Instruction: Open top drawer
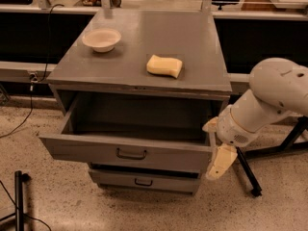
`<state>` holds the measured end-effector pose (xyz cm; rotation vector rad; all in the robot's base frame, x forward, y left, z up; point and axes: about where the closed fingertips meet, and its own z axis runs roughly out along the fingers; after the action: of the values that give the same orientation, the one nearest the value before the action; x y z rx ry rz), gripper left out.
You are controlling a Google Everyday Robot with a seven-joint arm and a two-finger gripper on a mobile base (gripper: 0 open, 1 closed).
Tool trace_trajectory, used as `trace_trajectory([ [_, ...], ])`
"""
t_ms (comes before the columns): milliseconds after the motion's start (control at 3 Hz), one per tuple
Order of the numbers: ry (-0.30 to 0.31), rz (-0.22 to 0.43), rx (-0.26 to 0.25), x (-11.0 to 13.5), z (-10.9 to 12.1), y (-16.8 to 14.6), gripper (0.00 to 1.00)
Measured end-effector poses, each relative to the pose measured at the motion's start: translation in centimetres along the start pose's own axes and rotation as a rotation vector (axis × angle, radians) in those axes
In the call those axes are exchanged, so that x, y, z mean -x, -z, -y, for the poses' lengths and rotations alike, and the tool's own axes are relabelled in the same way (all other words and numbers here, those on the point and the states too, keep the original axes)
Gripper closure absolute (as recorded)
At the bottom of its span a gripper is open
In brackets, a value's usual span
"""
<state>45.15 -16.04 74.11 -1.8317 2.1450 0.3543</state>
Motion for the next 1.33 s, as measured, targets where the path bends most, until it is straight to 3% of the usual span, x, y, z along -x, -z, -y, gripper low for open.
trace_trajectory([
  [333, 0.027, -0.007, -0.034, 1.5, 2.5, 0.2, 0.0],
  [667, 0.051, 0.008, -0.055, 3.2, 4.7, 0.0, 0.18],
  [1333, 0.085, 0.03, -0.062, 5.7, 8.0, -1.8, 0.37],
])
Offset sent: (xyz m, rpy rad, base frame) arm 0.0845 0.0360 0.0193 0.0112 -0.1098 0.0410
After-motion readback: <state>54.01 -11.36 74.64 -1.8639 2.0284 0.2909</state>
